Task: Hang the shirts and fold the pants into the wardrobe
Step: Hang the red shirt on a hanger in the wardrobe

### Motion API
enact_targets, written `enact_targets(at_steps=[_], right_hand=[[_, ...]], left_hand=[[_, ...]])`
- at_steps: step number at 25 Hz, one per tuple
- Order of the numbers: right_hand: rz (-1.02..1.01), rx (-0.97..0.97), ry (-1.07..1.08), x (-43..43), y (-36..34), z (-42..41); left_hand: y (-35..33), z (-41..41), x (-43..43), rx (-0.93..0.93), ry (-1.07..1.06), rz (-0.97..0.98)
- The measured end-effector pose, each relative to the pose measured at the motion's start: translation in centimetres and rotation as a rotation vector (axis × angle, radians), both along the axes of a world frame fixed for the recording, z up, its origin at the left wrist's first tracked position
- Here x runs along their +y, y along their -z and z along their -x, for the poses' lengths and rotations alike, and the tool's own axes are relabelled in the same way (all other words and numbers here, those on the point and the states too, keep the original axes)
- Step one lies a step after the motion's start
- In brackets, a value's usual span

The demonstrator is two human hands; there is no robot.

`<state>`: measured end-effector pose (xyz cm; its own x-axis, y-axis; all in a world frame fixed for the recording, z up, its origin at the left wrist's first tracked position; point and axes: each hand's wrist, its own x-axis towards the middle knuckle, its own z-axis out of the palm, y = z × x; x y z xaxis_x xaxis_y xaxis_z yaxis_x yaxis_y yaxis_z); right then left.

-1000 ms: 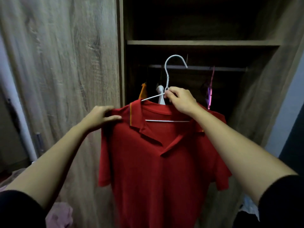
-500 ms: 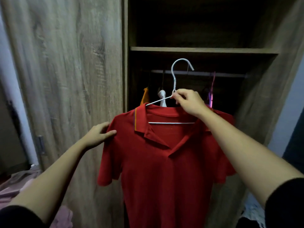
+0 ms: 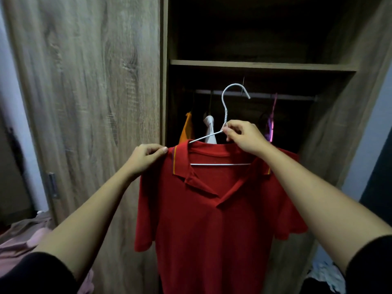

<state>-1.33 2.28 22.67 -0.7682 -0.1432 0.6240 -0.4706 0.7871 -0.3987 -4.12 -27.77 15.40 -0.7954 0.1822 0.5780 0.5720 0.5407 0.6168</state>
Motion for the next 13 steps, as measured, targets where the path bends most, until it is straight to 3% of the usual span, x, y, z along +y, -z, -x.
enact_targets(at_steps=[3, 7, 10, 13], right_hand=[[0.012, -0.014, 0.057, 0.1, 0.3, -0.3], [-0.138, -0.024, 0.393, -0.7, 0.6, -1.1], [-0.023, -0.101, 0.476, -1.7, 1.1, -1.9], [0.343, -0.247, 0.251, -3.0, 2.0, -1.6]], left_hand=[[-0.7, -0.8, -0.3, -0.006, 0.084, 0.178], [-2.5, -2.3, 0.4, -0.133, 0.231, 0.24], [-2.6, -4.1, 1.7, -0.122, 0.328, 0.262], [-1.8, -6.6, 2.9, -0.105, 0.377, 0.255]])
